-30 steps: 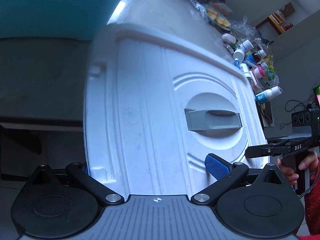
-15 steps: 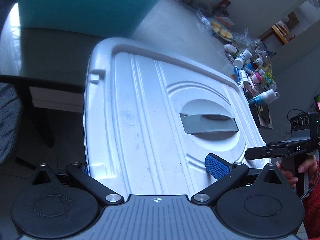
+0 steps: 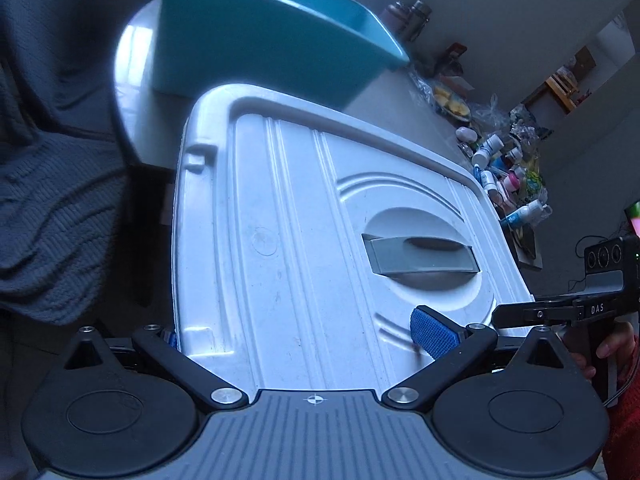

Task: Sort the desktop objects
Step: 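Carry the upright lid with both tools over to the teal bin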

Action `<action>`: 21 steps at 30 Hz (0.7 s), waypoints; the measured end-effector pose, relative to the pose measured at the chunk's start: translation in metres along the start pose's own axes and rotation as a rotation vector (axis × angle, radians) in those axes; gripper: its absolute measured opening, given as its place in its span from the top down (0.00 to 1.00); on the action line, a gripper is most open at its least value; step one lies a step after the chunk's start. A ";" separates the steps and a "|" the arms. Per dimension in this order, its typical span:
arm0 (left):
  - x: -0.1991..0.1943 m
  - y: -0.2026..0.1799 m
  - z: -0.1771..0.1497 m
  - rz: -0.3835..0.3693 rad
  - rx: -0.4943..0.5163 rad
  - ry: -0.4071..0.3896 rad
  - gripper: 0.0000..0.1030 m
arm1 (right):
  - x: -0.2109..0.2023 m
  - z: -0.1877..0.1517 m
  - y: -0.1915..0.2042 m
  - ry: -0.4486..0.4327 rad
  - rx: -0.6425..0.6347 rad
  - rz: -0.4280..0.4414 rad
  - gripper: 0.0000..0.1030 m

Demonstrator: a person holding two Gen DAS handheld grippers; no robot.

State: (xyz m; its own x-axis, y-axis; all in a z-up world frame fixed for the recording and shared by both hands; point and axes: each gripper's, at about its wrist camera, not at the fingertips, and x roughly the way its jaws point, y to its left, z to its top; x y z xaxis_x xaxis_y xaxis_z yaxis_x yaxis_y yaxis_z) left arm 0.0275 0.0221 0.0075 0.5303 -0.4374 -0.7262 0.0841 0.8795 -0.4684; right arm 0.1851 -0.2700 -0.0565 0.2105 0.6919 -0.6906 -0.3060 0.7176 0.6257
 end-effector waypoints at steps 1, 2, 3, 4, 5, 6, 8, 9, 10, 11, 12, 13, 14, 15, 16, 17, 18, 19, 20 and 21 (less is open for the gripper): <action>-0.009 0.006 -0.002 0.000 -0.001 -0.001 0.00 | 0.004 -0.002 0.007 -0.004 -0.004 -0.002 0.09; -0.019 0.011 -0.004 -0.002 -0.003 0.000 0.00 | 0.007 -0.005 0.014 -0.008 -0.007 -0.005 0.09; -0.027 0.017 -0.006 -0.005 -0.005 0.000 0.00 | 0.009 -0.007 0.020 -0.012 -0.011 -0.009 0.09; -0.036 0.021 -0.007 -0.008 -0.007 0.000 0.00 | 0.010 -0.008 0.026 -0.017 -0.016 -0.010 0.09; -0.044 0.025 -0.009 -0.009 -0.004 -0.004 0.00 | 0.011 -0.010 0.031 -0.023 -0.020 -0.009 0.09; -0.053 0.027 -0.010 -0.009 0.002 -0.010 0.00 | 0.010 -0.011 0.034 -0.029 -0.025 -0.008 0.09; -0.069 0.032 -0.012 -0.007 0.012 -0.021 0.00 | 0.003 -0.019 0.026 -0.039 -0.026 -0.004 0.09; -0.076 0.034 -0.012 -0.007 0.013 -0.022 0.00 | 0.004 -0.021 0.027 -0.042 -0.025 -0.003 0.09; -0.083 0.037 -0.012 -0.006 0.012 -0.021 0.00 | 0.005 -0.023 0.028 -0.043 -0.025 -0.003 0.09; -0.090 0.039 -0.012 -0.006 0.010 -0.022 0.00 | 0.005 -0.026 0.030 -0.046 -0.026 -0.002 0.09; -0.096 0.040 -0.012 -0.006 0.012 -0.025 0.00 | 0.006 -0.026 0.032 -0.049 -0.029 -0.002 0.09; -0.102 0.041 -0.012 -0.006 0.015 -0.029 0.00 | 0.006 -0.025 0.033 -0.054 -0.033 -0.003 0.09; -0.108 0.043 -0.011 -0.007 0.018 -0.033 0.00 | 0.007 -0.024 0.034 -0.058 -0.038 -0.003 0.09; -0.113 0.044 -0.009 -0.010 0.016 -0.037 0.00 | 0.006 -0.024 0.035 -0.064 -0.042 -0.004 0.09; -0.117 0.046 -0.007 -0.013 0.011 -0.041 0.00 | 0.006 -0.025 0.037 -0.070 -0.048 -0.008 0.09; -0.121 0.047 -0.005 -0.016 0.007 -0.044 0.00 | 0.005 -0.026 0.040 -0.076 -0.055 -0.012 0.09; -0.124 0.048 -0.002 -0.018 0.007 -0.046 0.00 | 0.002 -0.025 0.041 -0.080 -0.061 -0.017 0.09; -0.125 0.048 0.001 -0.019 0.009 -0.047 0.00 | 0.003 -0.025 0.042 -0.084 -0.065 -0.021 0.09; -0.126 0.048 0.005 -0.020 0.011 -0.049 0.00 | 0.006 -0.024 0.043 -0.086 -0.065 -0.023 0.09; -0.128 0.049 0.008 -0.021 0.013 -0.050 0.00 | 0.006 -0.023 0.041 -0.089 -0.065 -0.023 0.09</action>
State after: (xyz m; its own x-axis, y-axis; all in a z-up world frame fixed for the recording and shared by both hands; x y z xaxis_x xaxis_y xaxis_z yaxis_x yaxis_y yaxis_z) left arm -0.0293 0.1223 0.0814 0.5698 -0.4464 -0.6900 0.1061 0.8726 -0.4768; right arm 0.1524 -0.2379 -0.0437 0.2989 0.6815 -0.6680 -0.3591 0.7289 0.5829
